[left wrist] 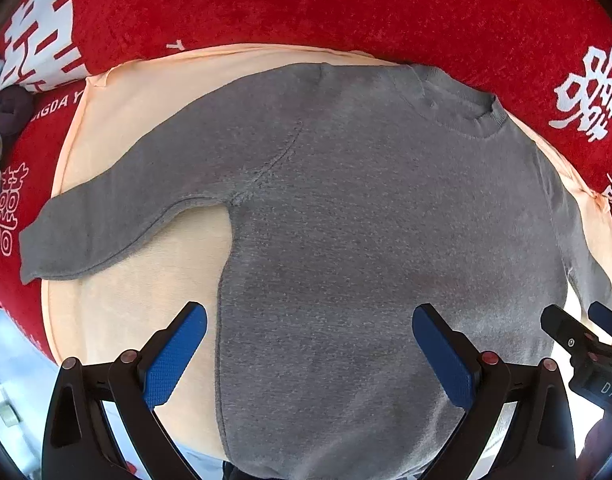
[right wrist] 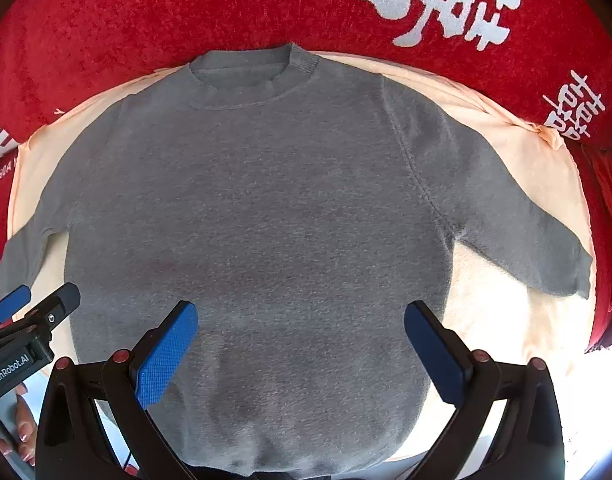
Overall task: Fold small clothes
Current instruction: 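Grasp the sleeve nearest the left gripper and fold it across the sweater body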
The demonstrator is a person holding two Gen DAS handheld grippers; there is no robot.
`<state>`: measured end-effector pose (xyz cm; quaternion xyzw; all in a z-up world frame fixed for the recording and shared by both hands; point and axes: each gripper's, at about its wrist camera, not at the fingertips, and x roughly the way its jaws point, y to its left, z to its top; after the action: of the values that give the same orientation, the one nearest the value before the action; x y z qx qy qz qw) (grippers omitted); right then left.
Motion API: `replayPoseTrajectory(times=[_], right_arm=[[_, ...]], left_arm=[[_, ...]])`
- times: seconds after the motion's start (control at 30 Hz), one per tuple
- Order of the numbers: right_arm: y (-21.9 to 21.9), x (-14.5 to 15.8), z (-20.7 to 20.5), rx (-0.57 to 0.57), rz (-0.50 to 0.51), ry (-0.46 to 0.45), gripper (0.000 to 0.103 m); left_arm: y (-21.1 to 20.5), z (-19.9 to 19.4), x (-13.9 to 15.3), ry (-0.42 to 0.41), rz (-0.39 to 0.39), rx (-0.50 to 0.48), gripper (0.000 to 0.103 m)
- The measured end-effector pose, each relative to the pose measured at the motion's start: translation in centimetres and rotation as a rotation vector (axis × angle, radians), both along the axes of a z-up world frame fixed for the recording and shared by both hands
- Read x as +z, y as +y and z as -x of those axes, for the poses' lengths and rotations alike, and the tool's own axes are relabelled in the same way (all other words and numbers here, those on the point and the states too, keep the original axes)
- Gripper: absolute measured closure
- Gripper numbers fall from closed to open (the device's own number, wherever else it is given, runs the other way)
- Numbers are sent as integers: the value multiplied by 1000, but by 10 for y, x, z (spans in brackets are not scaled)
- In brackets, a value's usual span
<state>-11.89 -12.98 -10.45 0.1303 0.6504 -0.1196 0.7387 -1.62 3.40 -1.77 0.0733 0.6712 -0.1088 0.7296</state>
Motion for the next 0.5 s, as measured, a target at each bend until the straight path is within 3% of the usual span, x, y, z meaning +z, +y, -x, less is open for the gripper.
replayPoseTrajectory(times=[0.3, 0.5], right_arm=[[29, -1, -10, 44, -20, -3, 0], [68, -8, -20, 128, -76, -15, 0]], left_arm=[[36, -6, -7, 20, 48, 66, 0], [110, -18, -28, 41, 103, 226, 0]])
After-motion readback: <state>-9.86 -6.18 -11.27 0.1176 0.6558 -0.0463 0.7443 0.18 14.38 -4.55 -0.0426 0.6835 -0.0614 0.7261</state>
